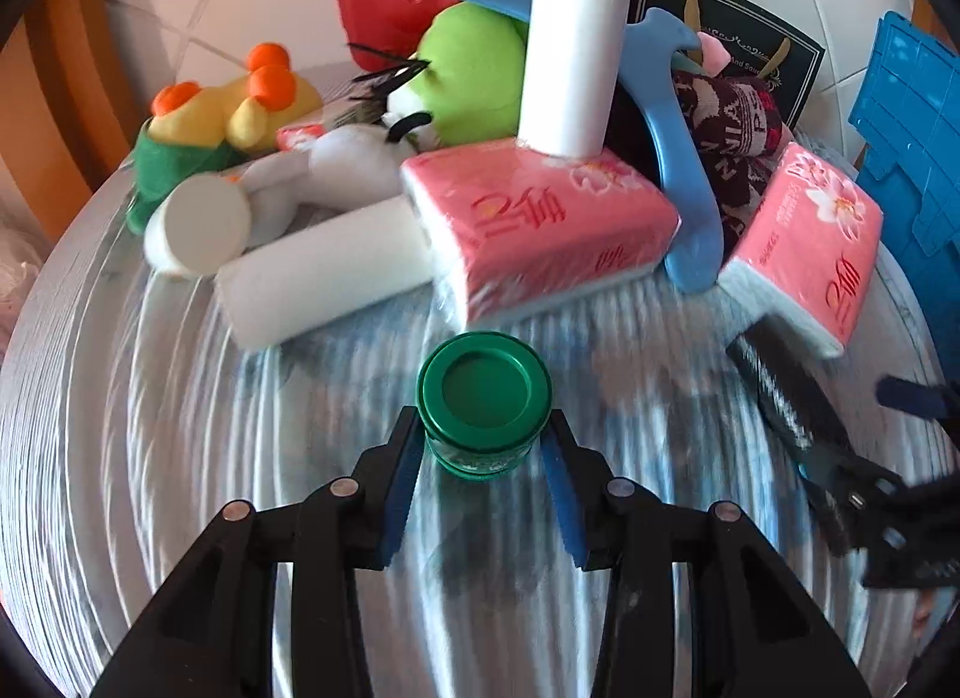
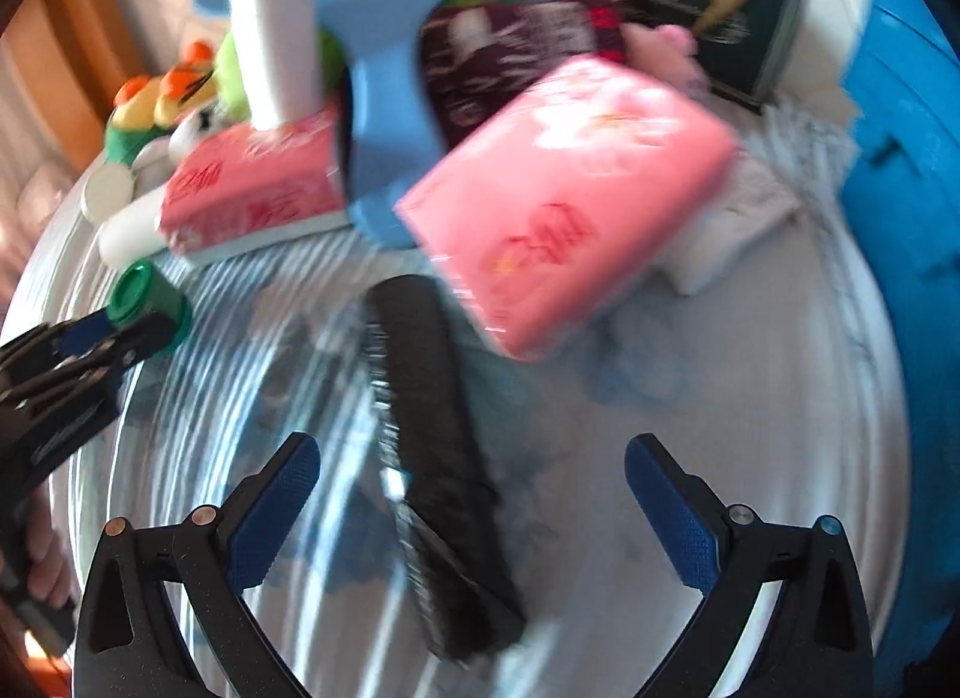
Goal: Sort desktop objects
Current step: 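Grasp the green jar with the left tool while the right tool grasps the black bag roll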
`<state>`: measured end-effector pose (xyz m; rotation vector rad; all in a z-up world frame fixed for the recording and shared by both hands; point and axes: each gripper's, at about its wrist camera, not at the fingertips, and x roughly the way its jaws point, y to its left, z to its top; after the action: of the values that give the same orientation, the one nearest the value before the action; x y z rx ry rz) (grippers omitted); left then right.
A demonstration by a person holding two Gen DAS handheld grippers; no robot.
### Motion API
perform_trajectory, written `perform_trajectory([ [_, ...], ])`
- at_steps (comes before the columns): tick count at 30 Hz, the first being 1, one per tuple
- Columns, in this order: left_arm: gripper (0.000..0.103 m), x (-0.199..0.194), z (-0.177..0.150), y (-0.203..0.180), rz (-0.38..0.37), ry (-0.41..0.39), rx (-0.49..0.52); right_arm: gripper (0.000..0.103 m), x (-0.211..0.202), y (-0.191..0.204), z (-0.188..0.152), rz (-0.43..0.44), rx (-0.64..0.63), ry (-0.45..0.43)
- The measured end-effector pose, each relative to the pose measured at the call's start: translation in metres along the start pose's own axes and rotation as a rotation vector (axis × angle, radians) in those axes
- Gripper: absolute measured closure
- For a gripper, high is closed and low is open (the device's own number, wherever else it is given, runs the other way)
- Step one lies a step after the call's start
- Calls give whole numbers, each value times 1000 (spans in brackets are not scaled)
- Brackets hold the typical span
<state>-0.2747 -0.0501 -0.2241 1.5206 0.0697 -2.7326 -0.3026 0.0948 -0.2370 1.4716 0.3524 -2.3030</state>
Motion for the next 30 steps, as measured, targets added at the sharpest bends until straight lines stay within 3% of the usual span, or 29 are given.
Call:
perform_trajectory([
  [2,64,-8,-8,4,7,6,-8,4,8,11,2,-12,-39,8],
  [4,64,-16,-15,8,9,9,-11,38,16,20,5,-19,-72,18],
  [5,64,-20,-18,9,10,6,-11,64,19,23,6,-37,-83,24],
  [9,64,-39,-17,11,22,-29,4,68,12,27,4,-34,-89,22],
  [14,64,-77,-18,1,1,-101,34,68,-43,27,-5,7,-81,-74],
  [21,64,-149,-23,-31,-49,-243,90,68,-148,20,-13,25,-16,-301],
  [30,63,-249,-3,-103,-124,-455,185,68,-298,-32,-32,22,72,-574],
])
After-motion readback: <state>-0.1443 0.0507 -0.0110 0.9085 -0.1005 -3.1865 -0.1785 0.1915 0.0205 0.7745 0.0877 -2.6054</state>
